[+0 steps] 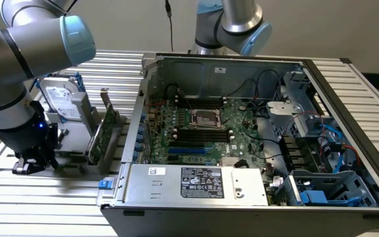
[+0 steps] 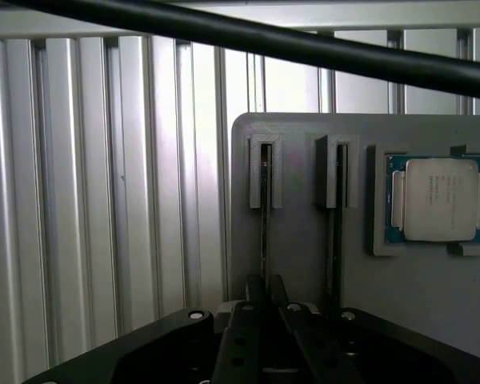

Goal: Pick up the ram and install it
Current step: 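Pick up the ram and move it above insertion slot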

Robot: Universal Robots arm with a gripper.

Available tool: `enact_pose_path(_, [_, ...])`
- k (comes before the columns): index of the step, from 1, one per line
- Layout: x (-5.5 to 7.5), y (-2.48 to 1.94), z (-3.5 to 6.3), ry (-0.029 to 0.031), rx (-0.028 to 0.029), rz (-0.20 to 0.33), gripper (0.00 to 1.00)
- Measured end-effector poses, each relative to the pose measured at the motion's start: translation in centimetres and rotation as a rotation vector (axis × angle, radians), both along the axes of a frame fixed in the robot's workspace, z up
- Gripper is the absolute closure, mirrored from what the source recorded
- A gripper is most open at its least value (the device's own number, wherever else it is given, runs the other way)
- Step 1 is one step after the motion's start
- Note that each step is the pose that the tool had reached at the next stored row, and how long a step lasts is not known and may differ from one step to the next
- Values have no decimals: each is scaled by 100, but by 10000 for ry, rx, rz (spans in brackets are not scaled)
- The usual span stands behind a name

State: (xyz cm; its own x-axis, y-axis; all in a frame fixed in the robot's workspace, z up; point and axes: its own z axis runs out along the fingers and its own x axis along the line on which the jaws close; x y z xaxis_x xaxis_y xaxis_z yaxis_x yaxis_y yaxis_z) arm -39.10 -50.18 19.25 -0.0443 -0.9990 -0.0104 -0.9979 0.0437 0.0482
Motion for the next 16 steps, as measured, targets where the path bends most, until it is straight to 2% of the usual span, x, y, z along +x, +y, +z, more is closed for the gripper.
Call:
enact_pose_path(3, [3, 0, -1, 21, 2, -25, 86])
enact_pose_path(7, [3, 0, -2, 87, 1, -93, 86])
enact_pose_path(12, [4, 0, 8, 211, 1, -155, 86])
enact_pose_path(16, [4, 0, 57, 312, -1, -182, 86])
